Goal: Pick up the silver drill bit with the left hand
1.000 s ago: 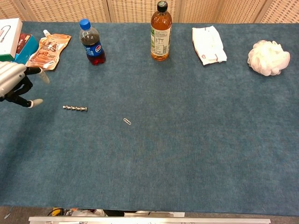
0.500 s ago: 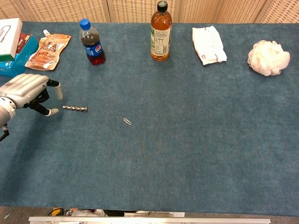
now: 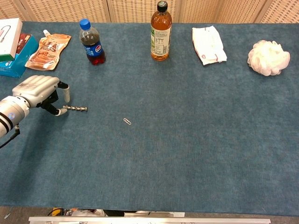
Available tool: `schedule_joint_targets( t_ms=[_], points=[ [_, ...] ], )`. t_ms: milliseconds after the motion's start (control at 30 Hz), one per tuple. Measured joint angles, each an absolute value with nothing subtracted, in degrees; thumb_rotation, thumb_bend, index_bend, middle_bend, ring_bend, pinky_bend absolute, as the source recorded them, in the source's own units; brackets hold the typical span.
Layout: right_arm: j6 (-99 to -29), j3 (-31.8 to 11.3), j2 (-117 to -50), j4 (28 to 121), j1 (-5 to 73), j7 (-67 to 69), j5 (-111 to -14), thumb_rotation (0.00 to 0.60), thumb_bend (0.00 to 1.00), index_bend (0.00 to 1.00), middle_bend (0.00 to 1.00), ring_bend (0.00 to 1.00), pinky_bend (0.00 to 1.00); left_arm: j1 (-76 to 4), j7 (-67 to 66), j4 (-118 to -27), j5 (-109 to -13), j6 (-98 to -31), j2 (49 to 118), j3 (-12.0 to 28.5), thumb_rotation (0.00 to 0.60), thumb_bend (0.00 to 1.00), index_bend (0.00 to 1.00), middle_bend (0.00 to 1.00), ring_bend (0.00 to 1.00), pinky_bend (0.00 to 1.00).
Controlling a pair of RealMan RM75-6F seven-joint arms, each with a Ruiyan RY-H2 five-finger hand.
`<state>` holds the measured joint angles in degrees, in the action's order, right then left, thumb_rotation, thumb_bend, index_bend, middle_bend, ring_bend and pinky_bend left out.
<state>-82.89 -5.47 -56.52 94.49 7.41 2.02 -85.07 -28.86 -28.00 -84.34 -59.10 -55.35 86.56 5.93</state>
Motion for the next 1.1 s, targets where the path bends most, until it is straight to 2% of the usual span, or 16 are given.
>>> schedule_joint_targets(
  t_ms=[1100],
  points=[
    [-83.0, -5.1, -56.6, 93.6, 6.6, 2.6, -84.4, 0.6, 0.03, 0.24, 0.41, 0.4, 0.39, -31.7, -29.2, -81.8, -54.1, -54.6, 88.6, 4.4, 0.6, 0.3, 0.52, 1.0, 0.96, 1.0]
  ],
)
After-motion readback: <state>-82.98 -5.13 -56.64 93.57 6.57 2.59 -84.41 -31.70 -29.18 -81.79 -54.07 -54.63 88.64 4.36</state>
